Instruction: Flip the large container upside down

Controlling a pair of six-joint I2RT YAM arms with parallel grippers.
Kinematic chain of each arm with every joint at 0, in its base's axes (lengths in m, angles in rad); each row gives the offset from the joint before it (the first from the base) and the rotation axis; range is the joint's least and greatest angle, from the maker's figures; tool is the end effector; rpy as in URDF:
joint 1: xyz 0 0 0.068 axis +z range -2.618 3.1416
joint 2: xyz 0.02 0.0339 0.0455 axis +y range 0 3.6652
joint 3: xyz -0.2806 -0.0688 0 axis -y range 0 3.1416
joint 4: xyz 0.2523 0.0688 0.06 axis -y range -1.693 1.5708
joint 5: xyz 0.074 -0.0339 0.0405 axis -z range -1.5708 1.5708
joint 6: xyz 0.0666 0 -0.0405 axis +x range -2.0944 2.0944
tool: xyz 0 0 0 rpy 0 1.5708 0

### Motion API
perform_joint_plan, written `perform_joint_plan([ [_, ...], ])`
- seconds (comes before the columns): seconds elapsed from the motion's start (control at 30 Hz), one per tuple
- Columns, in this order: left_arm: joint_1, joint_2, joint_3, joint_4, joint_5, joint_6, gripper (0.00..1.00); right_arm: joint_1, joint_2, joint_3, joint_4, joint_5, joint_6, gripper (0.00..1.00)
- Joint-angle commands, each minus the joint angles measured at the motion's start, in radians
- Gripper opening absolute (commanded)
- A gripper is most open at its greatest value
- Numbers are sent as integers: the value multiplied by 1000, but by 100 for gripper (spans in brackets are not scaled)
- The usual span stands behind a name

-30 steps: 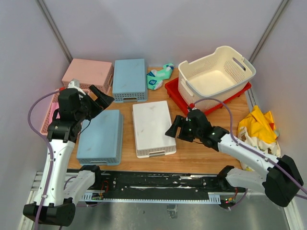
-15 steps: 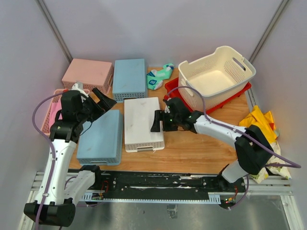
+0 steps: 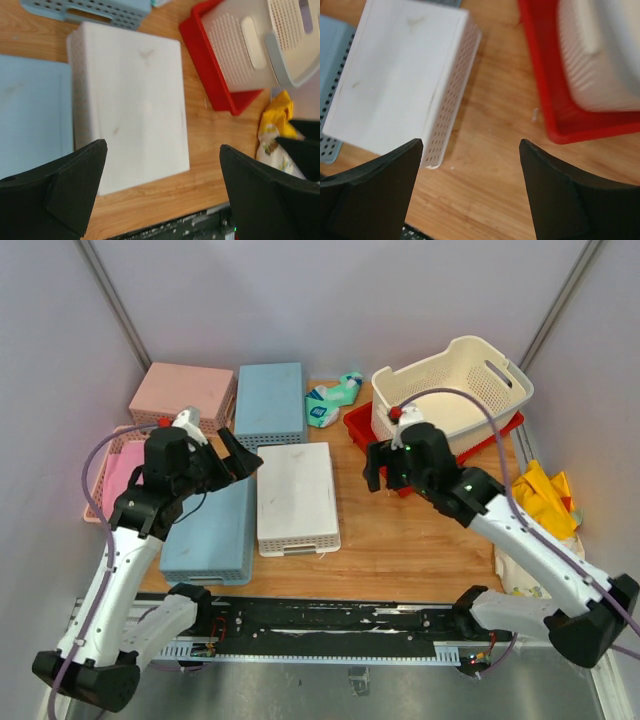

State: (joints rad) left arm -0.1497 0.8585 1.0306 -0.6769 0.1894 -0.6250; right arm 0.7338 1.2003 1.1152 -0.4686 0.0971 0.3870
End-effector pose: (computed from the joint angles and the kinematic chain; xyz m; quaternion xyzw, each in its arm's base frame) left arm 0.1929 -0.0418 0.3608 -0.1552 0.8446 -0.2665 0.4376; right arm 0.2228 0.1922 0.3396 -0.1272 0.8634 0.2226 0.4345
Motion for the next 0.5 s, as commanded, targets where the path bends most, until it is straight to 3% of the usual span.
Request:
perform_joint_plan([
  [0.0,-243,66,89,33,-168,57,99,-88,-109,68,-97,261,-234,80],
  [0.1,-446,162,110,38,-321,49,99,-152,-86,126,-90,271,-342,80],
  [0.2,-579,255,132,50,-384,48,99,-213,-4,210,-109,194,-414,81],
  [0.47,-694,358,136,118,-357,33,99,-299,342,482,-261,4,-563,80],
])
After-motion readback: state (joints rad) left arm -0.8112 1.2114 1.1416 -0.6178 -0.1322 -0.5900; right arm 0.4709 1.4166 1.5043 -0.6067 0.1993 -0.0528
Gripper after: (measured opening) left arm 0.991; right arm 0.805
